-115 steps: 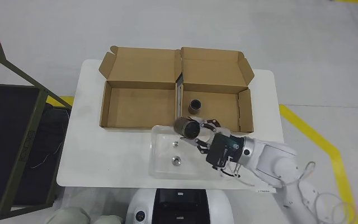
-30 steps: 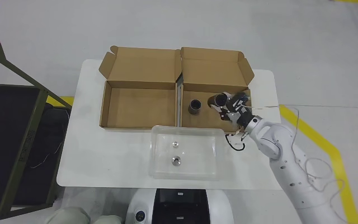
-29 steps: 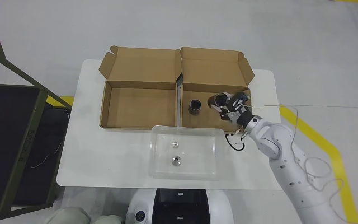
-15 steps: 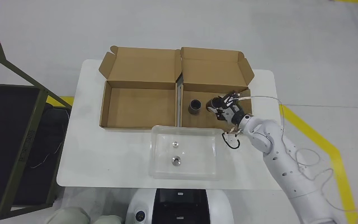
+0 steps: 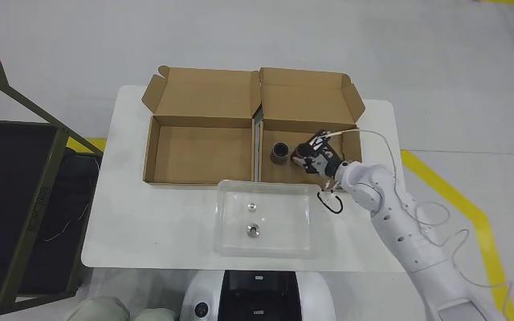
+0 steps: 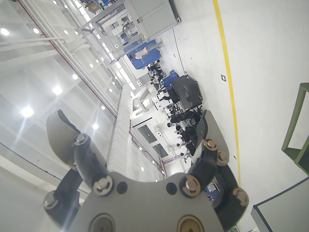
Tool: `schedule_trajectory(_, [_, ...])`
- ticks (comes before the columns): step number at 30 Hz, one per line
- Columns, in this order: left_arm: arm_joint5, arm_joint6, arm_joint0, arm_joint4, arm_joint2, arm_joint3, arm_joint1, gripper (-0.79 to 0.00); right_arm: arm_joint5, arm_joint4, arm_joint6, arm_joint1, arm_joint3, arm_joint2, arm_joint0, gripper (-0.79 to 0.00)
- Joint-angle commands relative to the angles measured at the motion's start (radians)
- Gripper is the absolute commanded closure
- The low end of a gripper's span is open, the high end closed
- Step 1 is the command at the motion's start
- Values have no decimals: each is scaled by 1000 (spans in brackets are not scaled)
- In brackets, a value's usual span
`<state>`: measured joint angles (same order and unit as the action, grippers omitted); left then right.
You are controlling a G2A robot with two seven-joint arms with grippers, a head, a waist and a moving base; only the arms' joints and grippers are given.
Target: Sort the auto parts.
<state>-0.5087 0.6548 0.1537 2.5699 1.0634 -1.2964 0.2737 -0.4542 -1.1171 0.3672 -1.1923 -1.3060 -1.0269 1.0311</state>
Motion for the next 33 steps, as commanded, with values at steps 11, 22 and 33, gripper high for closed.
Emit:
schedule_trajectory(11, [0, 0, 0, 0, 0, 0, 0, -785, 13, -13, 27, -9, 16, 26, -11, -376])
schedule_trajectory(22, [0, 0, 0, 0, 0, 0, 0, -785, 19, -38, 40, -3, -59, 6, 18, -554])
schedule_trajectory(33, [0, 0, 0, 0, 0, 0, 0, -785, -11, -97, 73, 24, -312, -60, 123, -585])
